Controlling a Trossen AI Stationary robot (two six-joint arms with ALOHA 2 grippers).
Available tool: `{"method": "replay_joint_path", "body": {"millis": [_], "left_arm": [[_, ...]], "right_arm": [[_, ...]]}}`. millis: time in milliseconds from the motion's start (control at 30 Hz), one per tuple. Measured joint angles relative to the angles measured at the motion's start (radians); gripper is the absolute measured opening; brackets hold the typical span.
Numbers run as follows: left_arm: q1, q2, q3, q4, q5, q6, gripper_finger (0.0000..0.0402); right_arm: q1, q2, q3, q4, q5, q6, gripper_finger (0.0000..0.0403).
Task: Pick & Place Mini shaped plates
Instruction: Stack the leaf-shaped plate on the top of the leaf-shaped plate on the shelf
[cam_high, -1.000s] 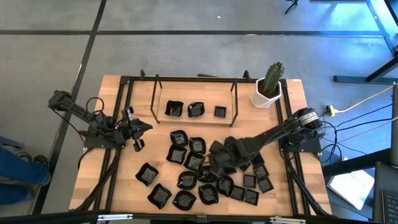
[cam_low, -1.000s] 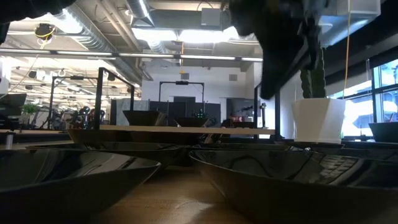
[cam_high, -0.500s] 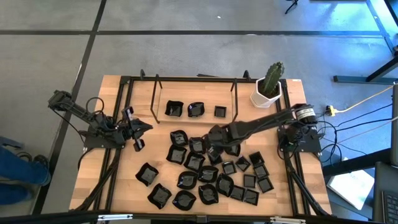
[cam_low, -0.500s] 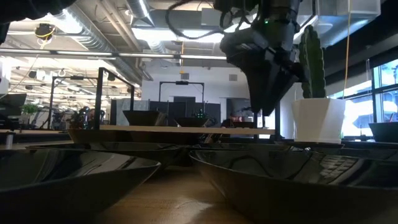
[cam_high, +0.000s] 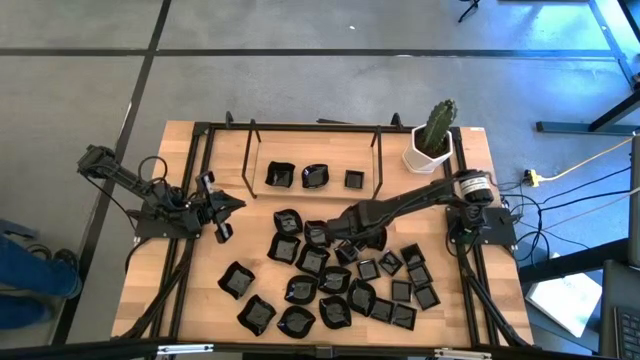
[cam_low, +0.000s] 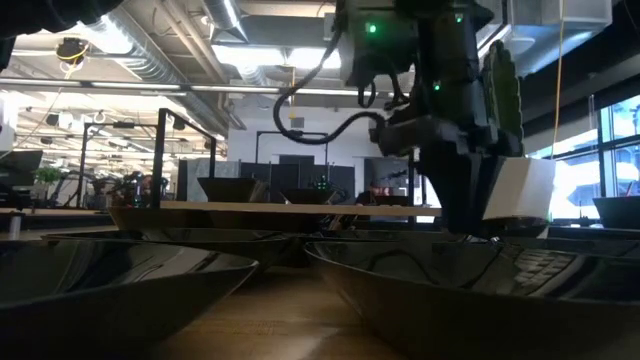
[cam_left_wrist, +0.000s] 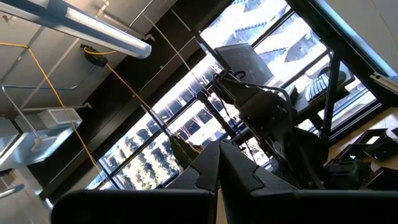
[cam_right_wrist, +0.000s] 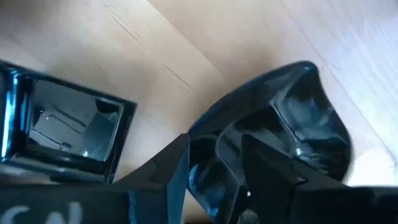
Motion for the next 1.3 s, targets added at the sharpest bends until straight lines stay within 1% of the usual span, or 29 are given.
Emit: {"method": "replay_joint_path", "body": {"millis": [333, 600, 700, 867, 1067, 1300], "left_arm": [[0.0, 0.0, 0.0, 0.0, -0.001, 0.0, 0.0003], [0.0, 0.0, 0.0, 0.0, -0.001, 0.0, 0.0003], [0.0, 0.0, 0.0, -0.003, -0.001, 0.0, 0.0003], [0.0, 0.0, 0.0, -0.003, -0.004, 0.0, 0.0005], [0.0, 0.0, 0.0, -0.003, -0.021, 0.0, 0.0004], [0.0, 0.0, 0.0, -0.003, -0.021, 0.0, 0.0002]], "right_arm": [[0.0, 0.007, 0.01, 0.008, 0.0, -0.029, 0.0145], [0.0, 0.007, 0.122, -0.015, 0.0, -0.075, 0.0145], [0.0, 0.007, 0.123, -0.023, 0.0, -0.082, 0.0145], [0.0, 0.007, 0.089, 0.039, 0.0, -0.078, 0.0145], [0.0, 0.017, 0.085, 0.048, -0.005, -0.073, 0.0145], [0.0, 0.071, 0.085, 0.045, -0.008, -0.087, 0.0145]]}}
